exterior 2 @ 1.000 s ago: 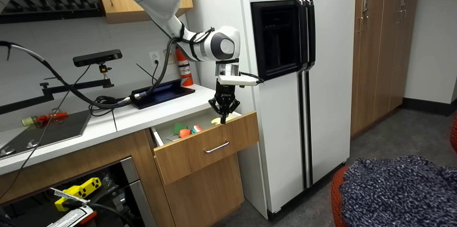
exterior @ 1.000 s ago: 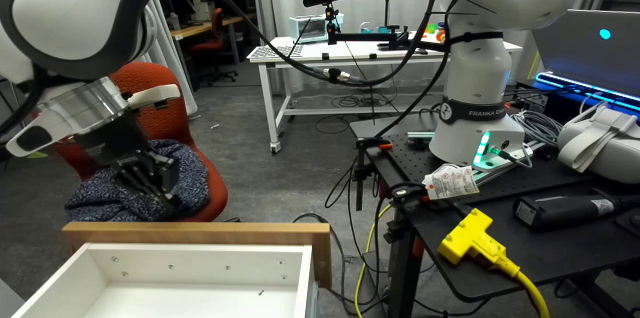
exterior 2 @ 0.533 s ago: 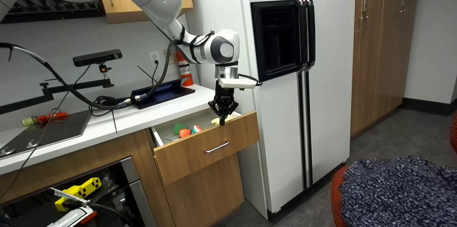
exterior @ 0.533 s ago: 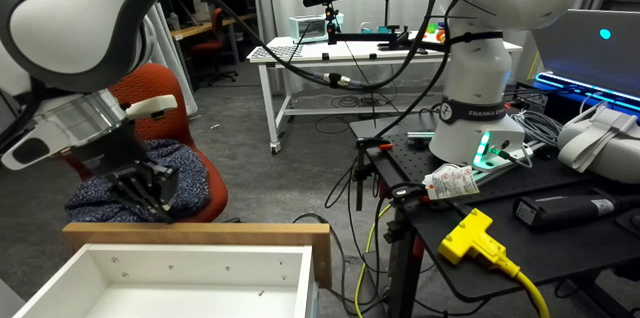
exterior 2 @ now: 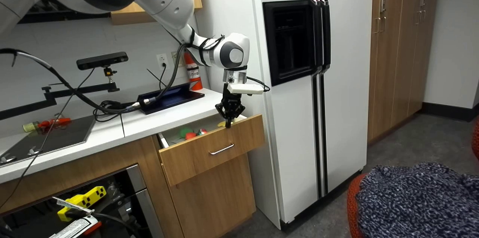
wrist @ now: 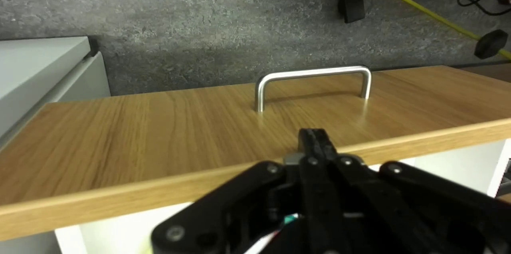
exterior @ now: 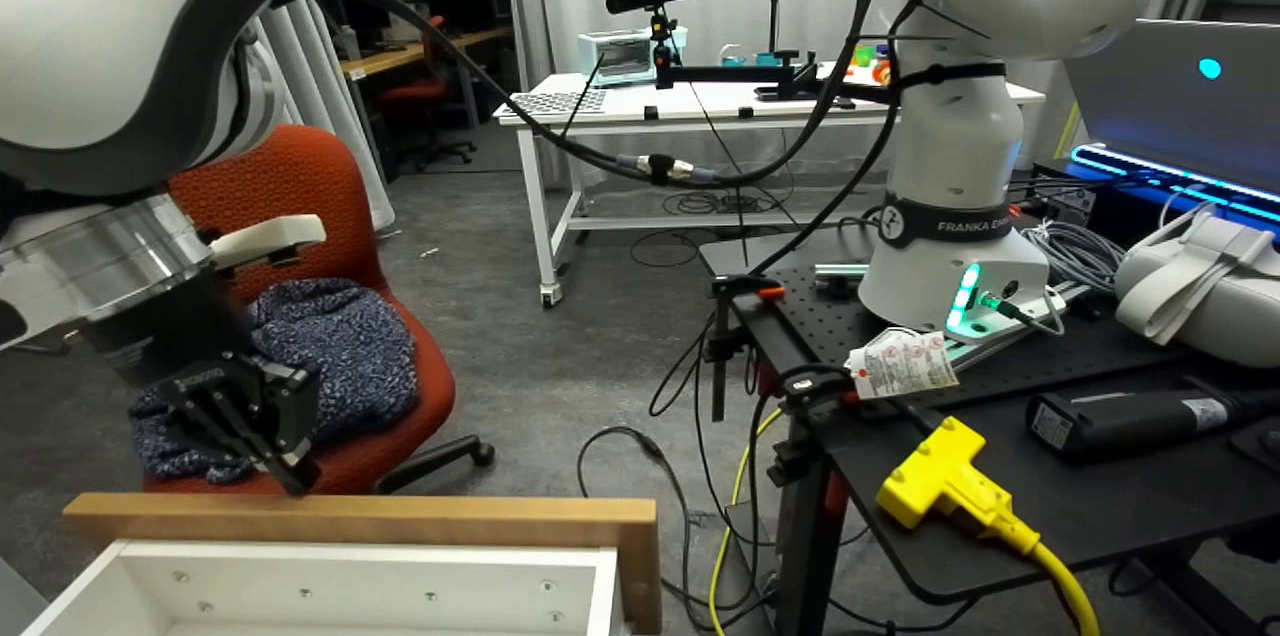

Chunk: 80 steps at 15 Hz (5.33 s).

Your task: Close the kitchen drawer

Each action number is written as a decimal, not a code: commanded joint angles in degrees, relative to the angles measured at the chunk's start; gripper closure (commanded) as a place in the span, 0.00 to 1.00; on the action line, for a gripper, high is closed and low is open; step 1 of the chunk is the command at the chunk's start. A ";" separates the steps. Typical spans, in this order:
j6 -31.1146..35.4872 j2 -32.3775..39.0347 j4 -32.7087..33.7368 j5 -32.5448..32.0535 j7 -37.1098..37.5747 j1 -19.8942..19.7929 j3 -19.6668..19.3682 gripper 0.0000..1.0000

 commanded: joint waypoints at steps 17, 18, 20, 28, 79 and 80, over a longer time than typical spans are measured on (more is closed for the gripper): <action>1.01 20.69 32.23 4.81 -14.76 3.20 4.37 1.00; 0.92 21.45 33.25 5.77 -15.55 3.25 5.02 1.00; 0.76 22.79 34.74 7.90 -16.06 3.14 6.11 1.00; 1.52 26.48 39.79 13.24 -17.18 3.15 8.83 1.00; 11.91 -29.66 -28.10 4.22 -4.36 5.45 1.69 0.99; 11.94 -29.65 -28.14 4.22 -4.35 5.44 1.69 1.00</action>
